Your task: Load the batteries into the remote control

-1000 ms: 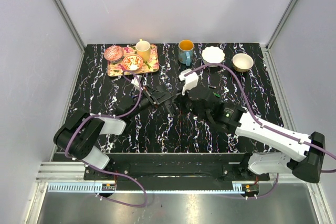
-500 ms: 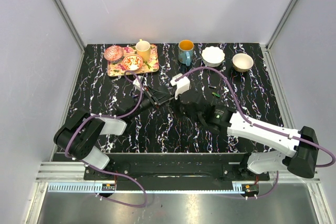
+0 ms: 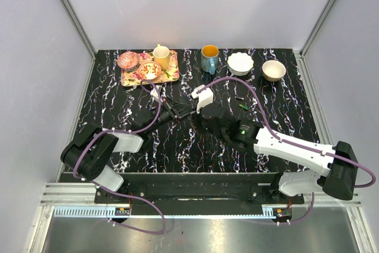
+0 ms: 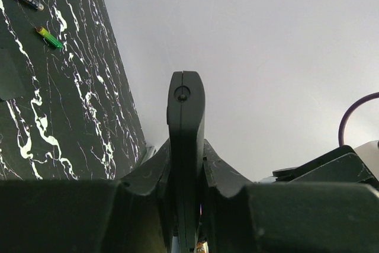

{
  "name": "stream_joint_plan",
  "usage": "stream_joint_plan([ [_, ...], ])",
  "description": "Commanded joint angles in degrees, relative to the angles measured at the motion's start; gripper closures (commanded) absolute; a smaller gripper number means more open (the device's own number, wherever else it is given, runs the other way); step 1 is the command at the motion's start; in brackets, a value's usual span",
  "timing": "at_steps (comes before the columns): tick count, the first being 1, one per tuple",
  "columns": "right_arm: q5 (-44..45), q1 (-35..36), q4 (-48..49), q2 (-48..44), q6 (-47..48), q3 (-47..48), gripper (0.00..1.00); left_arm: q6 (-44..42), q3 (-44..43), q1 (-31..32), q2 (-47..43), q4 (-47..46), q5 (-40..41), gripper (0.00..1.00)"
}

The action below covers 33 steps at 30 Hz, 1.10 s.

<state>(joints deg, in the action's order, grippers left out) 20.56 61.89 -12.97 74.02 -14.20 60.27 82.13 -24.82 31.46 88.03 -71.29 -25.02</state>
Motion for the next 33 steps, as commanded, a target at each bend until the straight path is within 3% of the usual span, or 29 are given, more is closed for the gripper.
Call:
stream_joint_plan([
  [1, 2.03, 0.6, 2.16, -0.28, -0.83, -0.5, 1.0, 0.14, -1.81, 0.27, -1.63, -16.52, 1.46, 1.0],
  [33, -4.73, 2.27, -9.0, 4.73, -9.09, 4.24, 1.0, -3.38, -3.66, 0.27, -3.48, -14.23, 3.04, 1.0],
])
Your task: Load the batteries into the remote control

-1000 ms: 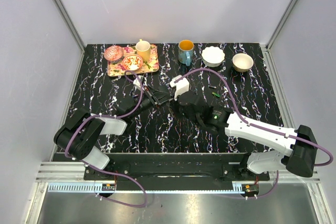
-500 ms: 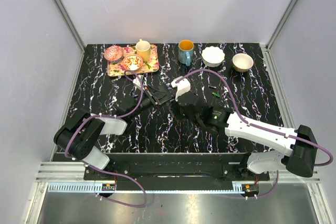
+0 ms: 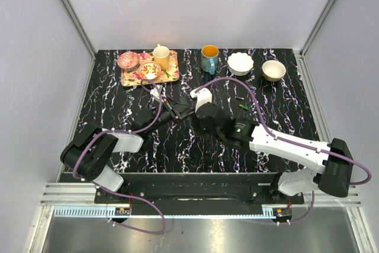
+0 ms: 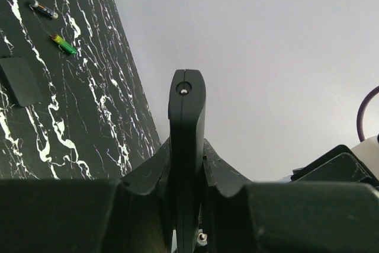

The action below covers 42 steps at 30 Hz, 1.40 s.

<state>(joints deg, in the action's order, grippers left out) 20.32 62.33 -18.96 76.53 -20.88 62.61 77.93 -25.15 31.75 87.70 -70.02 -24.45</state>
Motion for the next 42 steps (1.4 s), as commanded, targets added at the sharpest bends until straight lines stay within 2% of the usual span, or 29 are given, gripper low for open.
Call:
stream_joint_plan([
  [1, -4.41, 1.66, -3.1, 2.39, -2.58, 2.16, 1.0, 0.82, -3.16, -0.02, -3.32, -15.5, 2.47, 1.0],
  [7, -4.15, 1.75, -3.63, 2.48, -3.64, 2.78, 1.0, 0.56, -2.37, -0.02, -3.59, -15.67, 2.65, 1.0],
  [15, -1.25, 1.66, -4.42, 0.9, -4.6, 3.57, 0.87, 0.47, -1.57, -0.02, -3.68, -16.11, 2.65, 1.0],
  [42, 3.06, 1.75, -7.14, -1.47, -4.52, 6.91, 0.69, 0.12, -0.34, -0.02, -2.54, -16.64, 2.74, 1.0],
])
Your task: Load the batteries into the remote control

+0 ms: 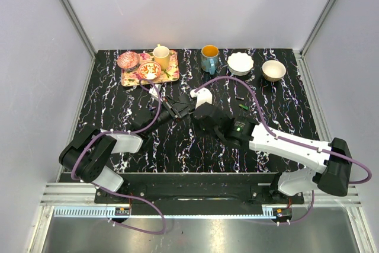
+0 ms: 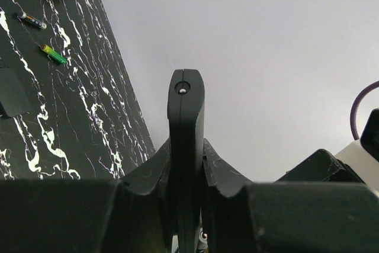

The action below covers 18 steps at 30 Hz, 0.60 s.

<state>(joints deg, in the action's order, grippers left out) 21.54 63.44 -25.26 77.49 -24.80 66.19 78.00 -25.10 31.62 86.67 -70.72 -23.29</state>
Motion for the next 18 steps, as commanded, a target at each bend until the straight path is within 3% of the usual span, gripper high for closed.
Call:
stream_joint_plan([
  [1, 2.19, 0.63, -1.02, -2.61, -0.43, 3.59, 0.68, 0.05, -0.39, 0.11, -1.51, -15.94, 1.58, 1.0],
  [13, 2.98, 0.63, -3.04, -4.89, -0.34, 6.23, 0.56, -0.13, -0.39, 0.11, -1.24, -15.77, 1.23, 1.0],
  [17, 2.72, -0.33, -2.87, -9.1, -2.62, 5.79, 0.46, -0.3, -0.39, 0.11, -1.16, -15.77, 1.14, 1.0],
  [18, 1.85, -1.12, -2.96, -9.72, -3.76, 5.01, 0.4, -0.3, -0.56, 0.2, -1.24, -15.77, 1.14, 1.0],
])
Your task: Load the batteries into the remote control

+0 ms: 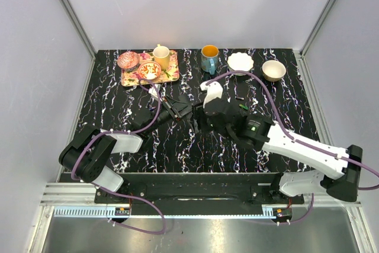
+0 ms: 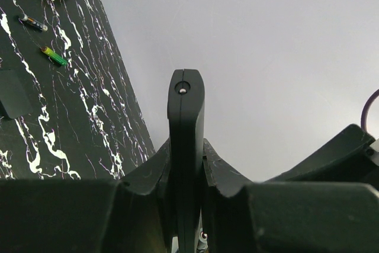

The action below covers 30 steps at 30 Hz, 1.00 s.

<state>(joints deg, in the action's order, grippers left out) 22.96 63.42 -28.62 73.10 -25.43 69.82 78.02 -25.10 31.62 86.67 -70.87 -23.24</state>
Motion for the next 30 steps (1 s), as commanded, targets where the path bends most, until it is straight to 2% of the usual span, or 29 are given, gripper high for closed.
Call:
stream_joint_plan([
  [1, -3.41, -2.23, 0.67, -6.03, -5.4, 0.85, 0.37, -0.41, -0.56, 0.11, -1.24, -15.7, 1.1, 1.0],
  [3, -8.17, -6.63, 1.46, -7.62, -7.95, -1.43, 0.29, -0.32, -0.82, 0.11, -1.24, -16.05, 1.36, 1.0],
  [6, -16.18, -11.72, 3.74, -9.64, -12.26, -5.56, 0.23, -0.15, -0.91, 0.11, -1.42, -16.84, 1.62, 1.0],
  [11, -27.43, -15.77, 9.09, -11.4, -17.8, -12.15, 0.15, 0.03, -1.09, 0.11, -2.12, -17.55, 2.33, 1.0],
  [16, -37.18, -18.41, 16.92, -11.66, -23.6, -17.69, 0.13, -0.06, -2.14, 0.11, -2.12, -17.28, 2.68, 1.0],
  [21, -42.81, -20.88, 25.71, -11.05, -28.0, -21.74, 0.11, 0.38, -2.67, 0.11, -1.68, -17.46, 2.41, 1.0],
  [26, -46.51, -23.34, 33.7, -8.86, -31.52, -24.12, 0.1, 0.99, -2.67, 0.11, -1.6, -17.99, 2.24, 1.0],
  [30, -47.57, -24.22, 34.69, -7.36, -31.53, -23.86, 0.11, 0.82, -2.5, 0.11, -1.86, -17.99, 2.06, 1.0],
])
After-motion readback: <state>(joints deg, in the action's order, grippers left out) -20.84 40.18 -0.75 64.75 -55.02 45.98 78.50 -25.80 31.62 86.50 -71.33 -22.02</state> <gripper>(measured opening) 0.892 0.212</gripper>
